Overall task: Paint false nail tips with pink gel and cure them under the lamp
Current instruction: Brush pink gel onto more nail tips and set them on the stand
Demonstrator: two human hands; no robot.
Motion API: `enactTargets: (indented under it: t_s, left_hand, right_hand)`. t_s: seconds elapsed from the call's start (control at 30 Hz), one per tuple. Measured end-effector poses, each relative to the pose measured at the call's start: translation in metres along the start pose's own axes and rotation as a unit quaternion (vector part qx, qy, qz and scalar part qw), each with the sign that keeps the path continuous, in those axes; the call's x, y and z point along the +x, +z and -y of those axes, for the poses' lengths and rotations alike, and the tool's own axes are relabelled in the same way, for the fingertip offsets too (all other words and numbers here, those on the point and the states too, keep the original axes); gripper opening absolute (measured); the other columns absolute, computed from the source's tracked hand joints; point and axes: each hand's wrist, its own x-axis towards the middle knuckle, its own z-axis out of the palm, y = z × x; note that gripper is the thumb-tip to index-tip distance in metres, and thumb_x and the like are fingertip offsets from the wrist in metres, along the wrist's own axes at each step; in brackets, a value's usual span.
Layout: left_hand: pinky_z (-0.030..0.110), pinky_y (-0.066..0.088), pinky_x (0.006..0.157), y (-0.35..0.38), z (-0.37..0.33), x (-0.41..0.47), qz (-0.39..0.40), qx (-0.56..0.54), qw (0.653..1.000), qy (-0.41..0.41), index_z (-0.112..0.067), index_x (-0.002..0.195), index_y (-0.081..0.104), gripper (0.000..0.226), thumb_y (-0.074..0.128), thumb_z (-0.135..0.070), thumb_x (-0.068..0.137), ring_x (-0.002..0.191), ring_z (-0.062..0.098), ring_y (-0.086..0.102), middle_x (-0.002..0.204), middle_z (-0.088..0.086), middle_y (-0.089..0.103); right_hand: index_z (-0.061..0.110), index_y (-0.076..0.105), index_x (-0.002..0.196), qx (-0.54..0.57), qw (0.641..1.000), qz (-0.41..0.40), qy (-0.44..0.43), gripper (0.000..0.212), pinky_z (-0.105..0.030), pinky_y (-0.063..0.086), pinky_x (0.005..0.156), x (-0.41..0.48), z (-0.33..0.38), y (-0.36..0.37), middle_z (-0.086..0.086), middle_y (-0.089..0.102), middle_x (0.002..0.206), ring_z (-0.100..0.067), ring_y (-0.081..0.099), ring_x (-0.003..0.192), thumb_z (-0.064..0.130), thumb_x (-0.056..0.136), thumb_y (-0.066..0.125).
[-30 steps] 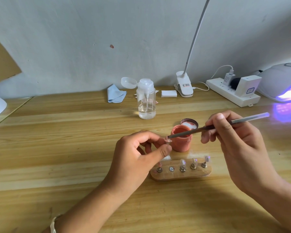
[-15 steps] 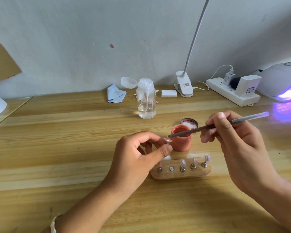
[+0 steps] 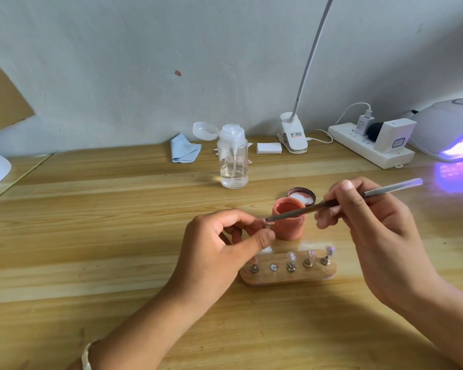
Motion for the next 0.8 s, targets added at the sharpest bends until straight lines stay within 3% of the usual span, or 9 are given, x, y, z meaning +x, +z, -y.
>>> enactTargets:
  t_s: [0.27, 0.5, 0.7, 0.8]
  left_hand:
    - [0.013, 0.043, 0.051, -0.0003, 0.0017, 0.0009, -0.001, -0.004, 1.000, -0.001, -0.013, 0.078, 0.077, 0.007, 0.083, -0.016, 0.076, 0.054, 0.006, 0.054, 0.073, 0.008, 0.071]
    - [0.013, 0.044, 0.052, 0.0001, 0.0020, 0.0006, -0.002, 0.002, 1.000, -0.004, -0.017, 0.080, 0.078, 0.010, 0.083, -0.022, 0.073, 0.055, 0.003, 0.055, 0.073, 0.004, 0.072]
    - [0.012, 0.045, 0.051, -0.0006, 0.0016, 0.0008, 0.000, -0.009, 1.000, -0.003, -0.012, 0.079, 0.077, 0.008, 0.083, -0.016, 0.076, 0.057, 0.007, 0.056, 0.080, 0.009, 0.073]
    - [0.016, 0.046, 0.053, -0.0002, 0.0012, 0.0005, 0.000, -0.002, 1.000, -0.004, -0.014, 0.079, 0.077, 0.009, 0.082, -0.020, 0.075, 0.054, 0.012, 0.060, 0.079, 0.007, 0.073]
  right_hand:
    - [0.031, 0.069, 0.073, -0.001, 0.998, -0.056, 0.003, 0.026, -0.018, 0.045, 0.071, 0.0026, -0.0007, -0.0053, 0.003, 0.060, 0.058, -0.011, 0.055, 0.063, 0.035, 0.094, 0.054]
    - [0.030, 0.069, 0.080, -0.001, 1.000, -0.006, -0.003, 0.025, -0.020, 0.047, 0.073, -0.0011, 0.0013, 0.0008, 0.002, 0.066, 0.067, -0.012, 0.060, 0.069, 0.047, 0.095, 0.057]
    - [0.029, 0.069, 0.072, -0.006, 0.998, -0.066, 0.012, 0.026, -0.020, 0.043, 0.070, 0.0027, 0.0017, -0.0037, 0.002, 0.059, 0.057, -0.013, 0.054, 0.062, 0.035, 0.093, 0.055]
    - [0.029, 0.070, 0.070, 0.016, 0.997, -0.073, 0.032, 0.025, -0.023, 0.043, 0.071, 0.0023, 0.0031, -0.0041, 0.000, 0.058, 0.057, -0.017, 0.051, 0.065, 0.038, 0.090, 0.056]
